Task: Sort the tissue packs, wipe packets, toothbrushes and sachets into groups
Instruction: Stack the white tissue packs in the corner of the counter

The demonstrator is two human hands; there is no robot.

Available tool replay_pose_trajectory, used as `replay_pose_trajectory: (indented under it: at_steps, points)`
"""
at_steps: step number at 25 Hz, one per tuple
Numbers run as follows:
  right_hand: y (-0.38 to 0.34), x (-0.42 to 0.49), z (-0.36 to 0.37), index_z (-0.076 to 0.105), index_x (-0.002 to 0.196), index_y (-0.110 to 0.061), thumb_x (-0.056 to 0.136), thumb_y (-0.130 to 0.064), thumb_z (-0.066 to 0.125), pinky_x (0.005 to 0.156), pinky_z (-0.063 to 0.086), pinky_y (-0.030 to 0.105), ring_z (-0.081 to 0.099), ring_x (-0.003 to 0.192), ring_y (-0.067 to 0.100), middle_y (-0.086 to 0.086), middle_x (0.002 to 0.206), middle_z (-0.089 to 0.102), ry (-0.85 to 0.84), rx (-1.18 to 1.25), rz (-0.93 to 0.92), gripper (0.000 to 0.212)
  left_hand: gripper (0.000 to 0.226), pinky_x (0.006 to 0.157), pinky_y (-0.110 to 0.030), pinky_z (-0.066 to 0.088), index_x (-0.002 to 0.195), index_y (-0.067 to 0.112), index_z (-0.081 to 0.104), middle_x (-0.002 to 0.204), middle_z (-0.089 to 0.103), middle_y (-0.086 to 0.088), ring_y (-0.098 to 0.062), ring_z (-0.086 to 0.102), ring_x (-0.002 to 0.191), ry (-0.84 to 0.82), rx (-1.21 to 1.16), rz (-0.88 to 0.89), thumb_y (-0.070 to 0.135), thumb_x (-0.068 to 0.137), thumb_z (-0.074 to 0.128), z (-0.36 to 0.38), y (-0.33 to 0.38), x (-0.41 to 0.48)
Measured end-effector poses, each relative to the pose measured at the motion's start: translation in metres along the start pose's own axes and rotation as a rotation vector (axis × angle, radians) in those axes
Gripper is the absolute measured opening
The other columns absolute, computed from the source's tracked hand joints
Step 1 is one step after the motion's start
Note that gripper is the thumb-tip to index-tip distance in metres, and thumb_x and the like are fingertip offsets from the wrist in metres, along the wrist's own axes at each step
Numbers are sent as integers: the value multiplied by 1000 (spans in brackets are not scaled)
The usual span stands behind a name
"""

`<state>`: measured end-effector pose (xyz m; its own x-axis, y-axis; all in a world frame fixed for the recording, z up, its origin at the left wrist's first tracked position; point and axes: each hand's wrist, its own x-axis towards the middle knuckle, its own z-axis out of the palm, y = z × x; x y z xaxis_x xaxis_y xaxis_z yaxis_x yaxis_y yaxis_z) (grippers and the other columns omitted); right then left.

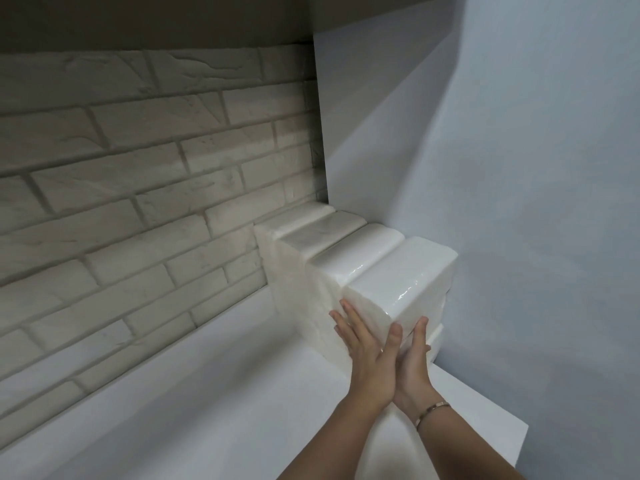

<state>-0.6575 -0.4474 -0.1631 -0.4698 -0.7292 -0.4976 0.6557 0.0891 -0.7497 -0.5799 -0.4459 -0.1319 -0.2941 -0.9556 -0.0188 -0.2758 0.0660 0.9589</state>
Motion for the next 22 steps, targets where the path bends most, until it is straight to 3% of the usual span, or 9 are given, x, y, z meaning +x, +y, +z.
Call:
replay_pose_trajectory:
  at_steps: [3, 6, 7, 9, 10, 12, 15, 19, 22]
  points:
    - [-5, -20, -8, 49, 151, -17, 77, -96, 43, 123, 29, 48, 54, 139, 29, 15, 149, 58, -160, 49, 29, 108, 112, 124, -43, -10, 146, 57, -32, 152, -48, 26, -3, -40, 143, -69, -23, 15, 97, 71, 40, -10, 0, -3]
    - [-13, -31, -25, 61, 136, -14, 97, -76, 35, 99, 48, 41, 72, 109, 22, 12, 122, 74, -132, 88, 18, 79, 107, 122, -33, -2, 150, 61, -20, 156, -36, 29, 6, -27, 146, -167, -119, 57, 90, 75, 50, -28, -5, -12]
    - [-10, -34, -31, 59, 137, -17, 101, -68, 37, 94, 48, 39, 70, 109, 23, 11, 125, 71, -46, 124, 7, 66, 102, 122, -30, 3, 155, 59, -10, 161, -23, 29, 7, -15, 149, -174, -143, 53, 85, 79, 53, -35, -9, -16]
    - [5, -43, -37, 50, 145, -22, 103, -53, 49, 99, 47, 43, 58, 123, 28, 11, 142, 57, 111, 75, -6, 52, 72, 119, -27, 23, 155, 46, 32, 162, 25, 22, -1, 26, 149, -146, -152, -4, 64, 91, 62, -59, -21, -26]
    - [14, -47, -38, 50, 144, -19, 102, -45, 53, 98, 47, 45, 56, 121, 30, 11, 141, 55, 144, 17, 26, 49, 47, 112, -27, 36, 141, 40, 53, 149, 50, 17, -5, 48, 136, -129, -143, -42, 51, 96, 64, -72, -27, -31]
    - [39, -62, -34, 57, 130, -15, 99, -33, 57, 88, 48, 45, 57, 105, 31, 10, 126, 56, 124, -42, 107, 36, 16, 93, -27, 48, 113, 34, 72, 118, 73, 7, -13, 68, 107, -83, -154, -106, 32, 99, 64, -98, -37, -49]
    - [80, -100, -16, 59, 109, -13, 95, -26, 62, 78, 50, 42, 58, 91, 29, 10, 111, 57, 51, -85, 194, 19, 13, 77, -24, 49, 104, 26, 76, 104, 77, 1, -15, 70, 90, 11, -235, -182, 26, 98, 65, -144, -54, -94]
    - [143, -155, 17, 65, 104, -8, 92, -28, 66, 72, 50, 38, 62, 88, 31, 12, 100, 65, -133, -256, 288, 23, 28, 73, -32, 47, 99, 22, 78, 99, 78, -1, -22, 71, 85, 151, -323, -280, 40, 81, 68, -215, -93, -167]
    - [187, -200, 50, 54, 83, -11, 77, -34, 69, 61, 40, 32, 44, 64, 23, 9, 79, 50, -320, -412, 290, 28, 33, 67, -31, 42, 96, 16, 77, 94, 77, -9, -20, 65, 76, 262, -341, -366, 39, 75, 65, -271, -131, -222]
